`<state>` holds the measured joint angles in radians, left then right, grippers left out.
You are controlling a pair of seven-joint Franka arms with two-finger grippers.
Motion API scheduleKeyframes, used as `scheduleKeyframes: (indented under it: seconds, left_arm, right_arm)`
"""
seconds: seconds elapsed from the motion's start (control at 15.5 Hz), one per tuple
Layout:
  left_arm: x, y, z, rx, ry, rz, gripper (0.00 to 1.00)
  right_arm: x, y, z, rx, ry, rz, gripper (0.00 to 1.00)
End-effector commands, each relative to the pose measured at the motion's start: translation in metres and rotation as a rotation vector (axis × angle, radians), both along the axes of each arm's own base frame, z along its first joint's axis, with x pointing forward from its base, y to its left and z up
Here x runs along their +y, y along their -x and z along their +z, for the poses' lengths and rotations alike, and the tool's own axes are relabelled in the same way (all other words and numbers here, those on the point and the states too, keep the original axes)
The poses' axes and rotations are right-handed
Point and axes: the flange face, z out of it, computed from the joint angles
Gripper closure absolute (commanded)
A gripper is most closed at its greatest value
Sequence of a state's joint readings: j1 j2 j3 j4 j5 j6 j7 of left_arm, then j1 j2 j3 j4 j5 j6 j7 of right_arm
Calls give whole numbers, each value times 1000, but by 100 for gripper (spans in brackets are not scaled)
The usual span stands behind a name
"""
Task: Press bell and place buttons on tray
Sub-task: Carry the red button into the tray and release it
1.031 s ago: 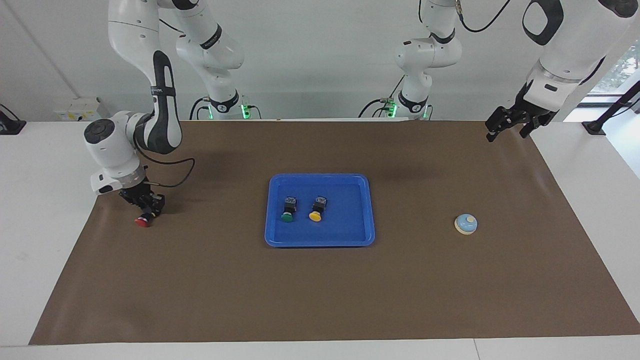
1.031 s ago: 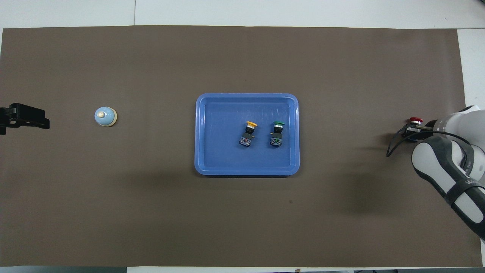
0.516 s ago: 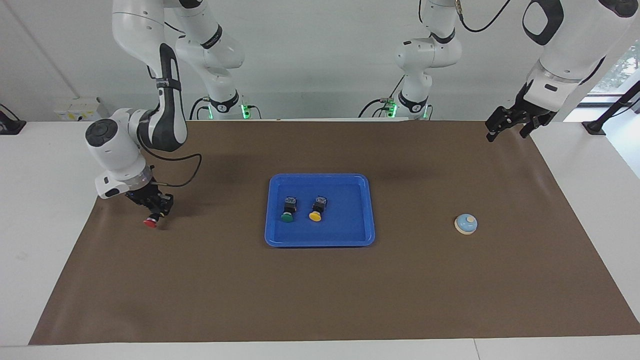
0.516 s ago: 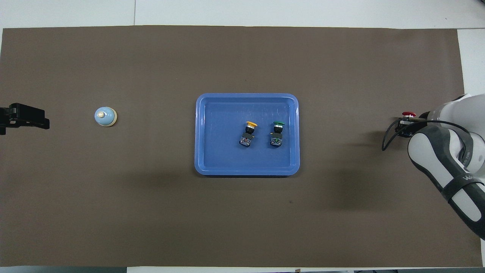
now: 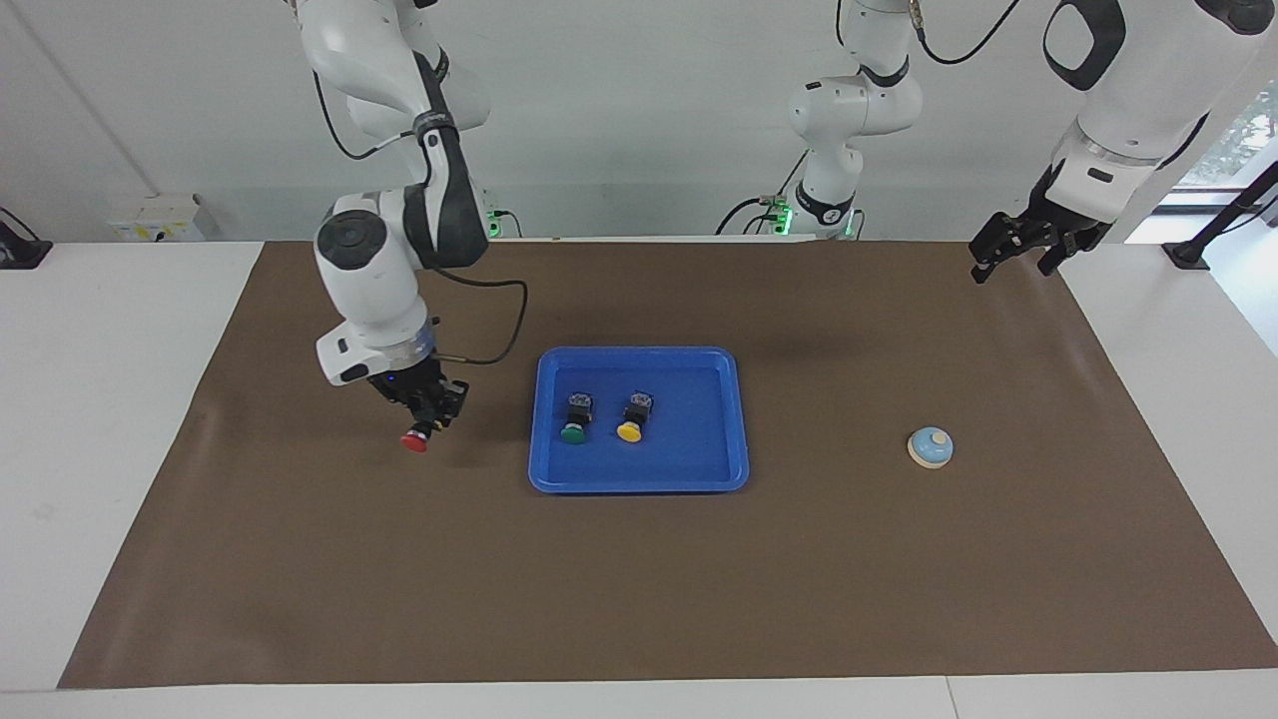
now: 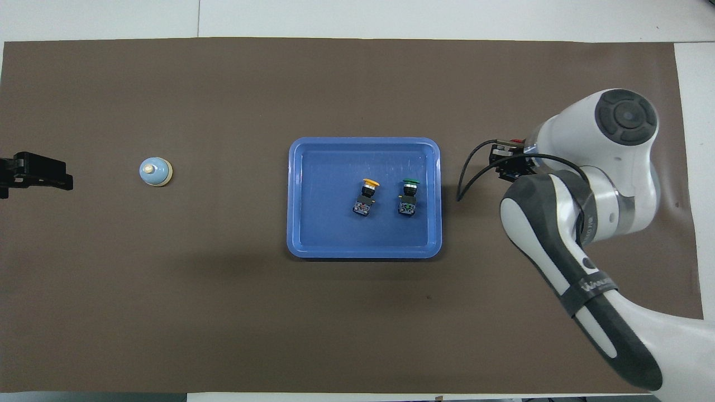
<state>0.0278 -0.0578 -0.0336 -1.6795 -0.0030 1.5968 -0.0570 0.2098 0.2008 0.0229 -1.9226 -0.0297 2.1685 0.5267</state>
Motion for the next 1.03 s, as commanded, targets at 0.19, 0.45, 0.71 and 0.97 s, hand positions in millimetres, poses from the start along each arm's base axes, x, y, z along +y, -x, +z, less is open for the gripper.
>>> scheduleKeyframes:
  seconds: [0.19,0.45,0.71,0.97]
  left_arm:
    - [1,5,1,3,-1,-5,0]
    - [1,5,1,3,-1,-5,0]
    - [1,5,1,3,-1,-5,0]
    - [1,5,1,3,-1,-5,0]
  right_arm:
    - [134,13,18,-6,-66,15,100]
    - [222,14,2,14,-97,10,100]
    - [285,39,-36,33,-84,69,100]
    - [294,50,-55,9,-89,96,100]
